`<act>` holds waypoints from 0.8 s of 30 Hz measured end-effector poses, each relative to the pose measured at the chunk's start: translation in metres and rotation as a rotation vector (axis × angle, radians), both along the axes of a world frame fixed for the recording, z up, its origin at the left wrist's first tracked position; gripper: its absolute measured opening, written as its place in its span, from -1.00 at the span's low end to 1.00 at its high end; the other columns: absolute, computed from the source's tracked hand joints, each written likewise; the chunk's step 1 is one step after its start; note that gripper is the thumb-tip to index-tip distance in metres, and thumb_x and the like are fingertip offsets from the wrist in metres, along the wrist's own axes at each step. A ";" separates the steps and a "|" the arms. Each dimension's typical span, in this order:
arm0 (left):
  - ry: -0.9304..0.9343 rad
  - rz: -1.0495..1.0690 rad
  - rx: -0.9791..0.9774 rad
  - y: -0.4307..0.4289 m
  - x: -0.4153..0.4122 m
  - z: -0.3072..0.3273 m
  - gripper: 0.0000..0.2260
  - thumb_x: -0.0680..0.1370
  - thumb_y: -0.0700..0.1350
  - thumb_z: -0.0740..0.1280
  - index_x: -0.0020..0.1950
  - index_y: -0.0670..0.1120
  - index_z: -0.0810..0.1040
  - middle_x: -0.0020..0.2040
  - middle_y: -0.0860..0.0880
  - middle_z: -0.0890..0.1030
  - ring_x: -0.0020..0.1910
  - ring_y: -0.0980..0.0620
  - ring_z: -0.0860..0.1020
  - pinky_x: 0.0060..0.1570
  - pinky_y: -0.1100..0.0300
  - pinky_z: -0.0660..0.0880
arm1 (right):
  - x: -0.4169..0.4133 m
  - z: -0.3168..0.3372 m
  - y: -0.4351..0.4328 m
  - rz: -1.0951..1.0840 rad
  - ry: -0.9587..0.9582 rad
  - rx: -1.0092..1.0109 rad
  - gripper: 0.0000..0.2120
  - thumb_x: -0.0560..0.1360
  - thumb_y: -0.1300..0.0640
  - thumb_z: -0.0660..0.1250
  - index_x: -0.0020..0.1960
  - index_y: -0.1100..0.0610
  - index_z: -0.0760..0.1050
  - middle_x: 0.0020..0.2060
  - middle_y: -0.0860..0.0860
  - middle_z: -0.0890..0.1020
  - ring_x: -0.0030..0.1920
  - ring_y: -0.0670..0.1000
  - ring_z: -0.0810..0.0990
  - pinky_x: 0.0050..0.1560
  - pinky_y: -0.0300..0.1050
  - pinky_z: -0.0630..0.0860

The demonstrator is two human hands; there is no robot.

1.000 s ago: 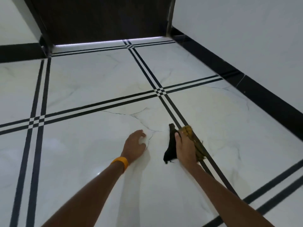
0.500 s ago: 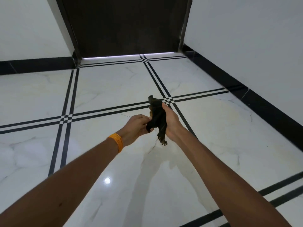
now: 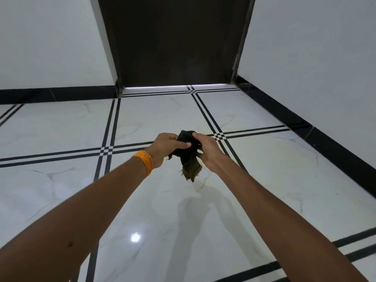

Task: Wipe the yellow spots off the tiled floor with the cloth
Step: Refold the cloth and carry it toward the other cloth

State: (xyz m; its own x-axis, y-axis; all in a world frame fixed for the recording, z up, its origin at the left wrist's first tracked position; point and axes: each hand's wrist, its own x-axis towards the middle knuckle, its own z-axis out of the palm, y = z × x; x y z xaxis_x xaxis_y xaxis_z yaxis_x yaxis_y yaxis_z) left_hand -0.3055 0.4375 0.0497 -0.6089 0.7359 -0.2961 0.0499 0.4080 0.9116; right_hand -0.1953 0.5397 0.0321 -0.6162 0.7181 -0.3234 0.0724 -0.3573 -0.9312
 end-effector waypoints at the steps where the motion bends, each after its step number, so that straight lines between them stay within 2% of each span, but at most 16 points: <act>1: 0.088 0.026 0.029 -0.006 0.001 0.002 -0.69 0.45 -0.09 0.56 0.04 -0.28 0.64 -0.07 -0.16 0.64 -0.07 -0.06 0.55 -0.14 0.17 0.48 | -0.002 0.001 -0.005 0.000 -0.058 0.055 -0.82 0.65 0.10 0.31 0.10 0.17 0.64 0.15 0.13 0.66 0.20 0.09 0.61 0.09 -0.03 0.59; 3: 0.284 0.064 0.076 -0.017 0.000 0.007 -0.69 0.37 -0.10 0.62 -0.14 -0.32 0.64 -0.22 -0.15 0.61 -0.21 -0.05 0.54 -0.23 0.15 0.49 | -0.006 0.008 -0.016 -0.038 -0.183 0.168 -0.62 0.59 0.00 0.40 0.19 0.31 0.61 0.03 0.15 0.67 0.09 0.08 0.62 0.17 0.08 0.61; 4: 0.409 0.065 0.072 -0.020 0.000 0.010 -0.69 0.33 -0.09 0.64 -0.24 -0.28 0.63 -0.28 -0.12 0.60 -0.26 -0.03 0.55 -0.26 0.14 0.50 | -0.009 0.011 -0.021 -0.074 -0.208 0.203 -0.48 0.54 -0.06 0.45 0.21 0.39 0.57 -0.05 0.21 0.64 -0.01 0.07 0.60 0.16 0.10 0.63; 5: 0.543 0.061 0.046 -0.023 0.003 0.013 -0.71 0.31 -0.06 0.65 -0.30 -0.21 0.61 -0.32 -0.06 0.59 -0.28 -0.01 0.55 -0.28 0.15 0.49 | -0.010 0.014 -0.024 -0.088 -0.200 0.223 -0.40 0.50 -0.12 0.49 0.19 0.43 0.56 -0.08 0.26 0.64 -0.09 0.06 0.58 0.04 0.06 0.68; 7: 0.781 0.057 -0.005 -0.027 0.007 0.018 -0.75 0.30 -0.03 0.65 -0.29 -0.11 0.64 -0.33 -0.01 0.60 -0.29 -0.01 0.57 -0.24 0.14 0.52 | -0.013 0.025 -0.032 -0.047 -0.172 0.224 -0.44 0.43 -0.17 0.54 0.02 0.35 0.63 -0.17 0.15 0.69 -0.18 0.05 0.67 -0.17 -0.11 0.68; 8: 0.856 0.059 -0.008 -0.028 0.007 0.019 -0.77 0.31 -0.03 0.64 -0.27 -0.11 0.66 -0.31 -0.02 0.63 -0.28 -0.04 0.58 -0.18 0.12 0.55 | -0.014 0.032 -0.036 -0.002 -0.181 0.227 -0.52 0.42 -0.17 0.56 -0.05 0.27 0.65 -0.20 0.11 0.71 -0.18 0.06 0.71 -0.17 -0.13 0.69; 10: 0.912 0.045 -0.017 -0.030 0.006 0.019 -0.79 0.32 -0.05 0.63 -0.22 -0.13 0.69 -0.26 -0.07 0.67 -0.25 -0.08 0.58 -0.10 0.10 0.55 | -0.013 0.039 -0.038 0.061 -0.205 0.218 -0.66 0.43 -0.05 0.58 -0.06 0.24 0.67 -0.19 0.13 0.75 -0.18 0.08 0.74 -0.13 -0.09 0.71; 13: 0.817 -0.010 -0.022 -0.033 0.006 0.019 -0.76 0.33 -0.02 0.63 -0.14 -0.14 0.74 -0.24 -0.04 0.67 -0.18 -0.08 0.62 -0.13 0.14 0.54 | -0.008 0.043 -0.035 0.101 -0.217 0.155 -0.82 0.48 0.24 0.53 0.03 0.33 0.68 -0.11 0.21 0.75 -0.18 0.13 0.75 -0.16 -0.08 0.71; 15: 0.629 -0.013 0.011 -0.036 0.007 0.022 -0.71 0.38 0.07 0.59 -0.14 -0.15 0.73 -0.23 -0.06 0.68 -0.18 -0.06 0.65 -0.14 0.13 0.62 | -0.004 0.043 -0.031 0.082 -0.185 0.081 -0.86 0.49 0.34 0.48 0.04 0.36 0.67 -0.10 0.22 0.75 -0.16 0.12 0.75 -0.20 -0.09 0.71; 17: 0.414 0.031 0.084 -0.038 0.006 0.020 -0.71 0.44 0.03 0.56 -0.13 -0.21 0.72 -0.16 -0.14 0.70 -0.14 -0.09 0.68 -0.09 0.08 0.68 | -0.002 0.043 -0.029 0.075 -0.121 -0.028 -0.88 0.50 0.38 0.47 0.03 0.37 0.66 -0.08 0.21 0.74 -0.13 0.11 0.75 -0.18 -0.07 0.71; 20: 0.226 0.077 0.178 -0.042 0.004 0.014 -0.87 0.45 -0.24 0.54 -0.11 -0.30 0.70 -0.08 -0.22 0.69 -0.04 -0.19 0.70 -0.05 0.05 0.69 | -0.006 0.042 -0.032 0.078 -0.078 -0.121 -0.88 0.52 0.39 0.44 0.05 0.41 0.63 -0.01 0.27 0.72 -0.05 0.18 0.74 -0.10 -0.01 0.72; 23: 0.014 0.192 0.200 -0.042 -0.004 0.018 -0.87 0.53 -0.24 0.39 -0.03 -0.32 0.62 0.02 -0.27 0.67 0.04 -0.21 0.67 0.01 0.02 0.67 | -0.008 0.045 -0.032 0.047 -0.017 -0.201 -0.88 0.63 0.36 0.28 0.06 0.38 0.57 -0.04 0.28 0.67 -0.11 0.17 0.67 -0.28 0.01 0.68; 24: -0.070 0.269 0.229 -0.045 -0.011 0.022 -0.88 0.55 -0.22 0.31 -0.03 -0.28 0.58 0.03 -0.26 0.65 0.04 -0.20 0.66 0.00 0.01 0.66 | -0.008 0.046 -0.028 0.026 0.012 -0.241 -0.84 0.65 0.35 0.20 0.08 0.37 0.55 -0.02 0.27 0.65 -0.10 0.16 0.65 -0.25 0.04 0.66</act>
State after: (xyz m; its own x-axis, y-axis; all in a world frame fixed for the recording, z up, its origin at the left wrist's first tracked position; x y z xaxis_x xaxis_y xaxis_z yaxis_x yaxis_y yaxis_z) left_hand -0.3162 0.3922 0.0714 -0.7741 0.6038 -0.1903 -0.0975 0.1832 0.9782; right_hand -0.2033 0.5114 0.0778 -0.6386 0.6049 -0.4758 0.0736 -0.5674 -0.8201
